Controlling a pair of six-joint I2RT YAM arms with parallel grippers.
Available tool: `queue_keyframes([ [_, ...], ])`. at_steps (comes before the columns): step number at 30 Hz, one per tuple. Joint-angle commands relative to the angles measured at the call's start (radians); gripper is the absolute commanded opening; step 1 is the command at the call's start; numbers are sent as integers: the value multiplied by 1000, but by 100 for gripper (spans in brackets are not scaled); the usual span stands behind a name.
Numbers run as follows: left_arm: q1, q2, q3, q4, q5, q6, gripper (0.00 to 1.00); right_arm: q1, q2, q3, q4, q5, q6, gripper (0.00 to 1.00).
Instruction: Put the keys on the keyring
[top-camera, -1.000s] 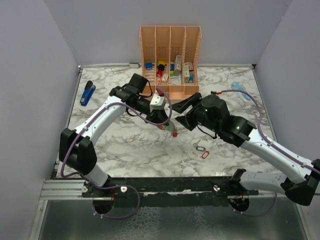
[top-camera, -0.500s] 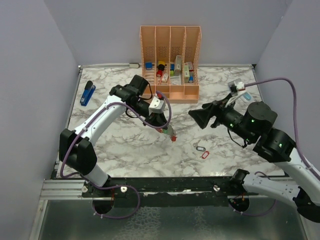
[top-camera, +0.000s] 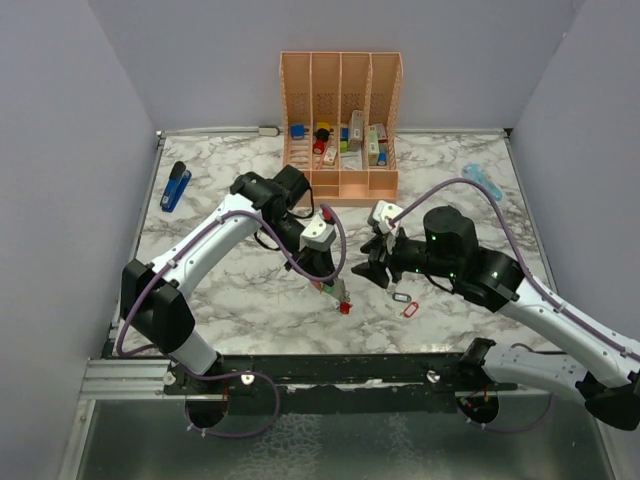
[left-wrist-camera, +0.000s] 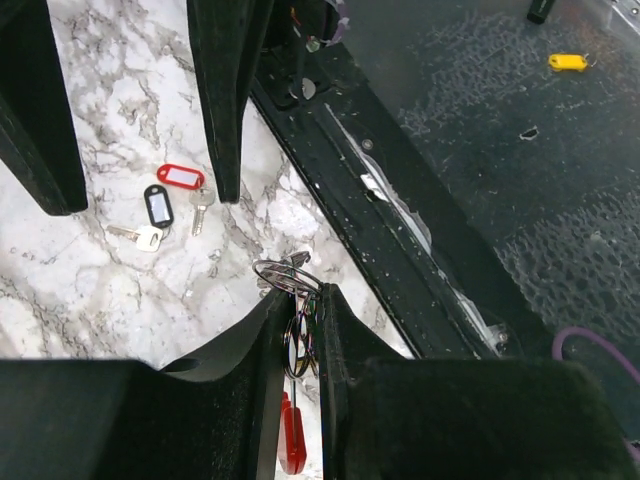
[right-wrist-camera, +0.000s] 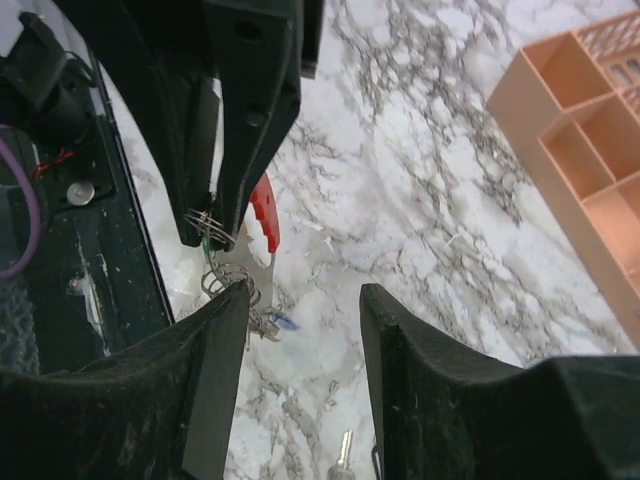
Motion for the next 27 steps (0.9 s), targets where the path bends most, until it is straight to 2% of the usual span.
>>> queue_keyframes([
  [1,-6,-14,10,-70,26,62,0,2,-58,-36,113,-123,-85,48],
  [13,-43,3,41,-70,70,40,0,2,-178,-204,317,-362,-157,46],
  [20,-100,17,42,-70,68,-19,0,2,-180,-168,281,-436,-207,45],
  [27,-148,-1,29,-68,83,-53,0,1,-222,-192,313,-520,-170,41],
])
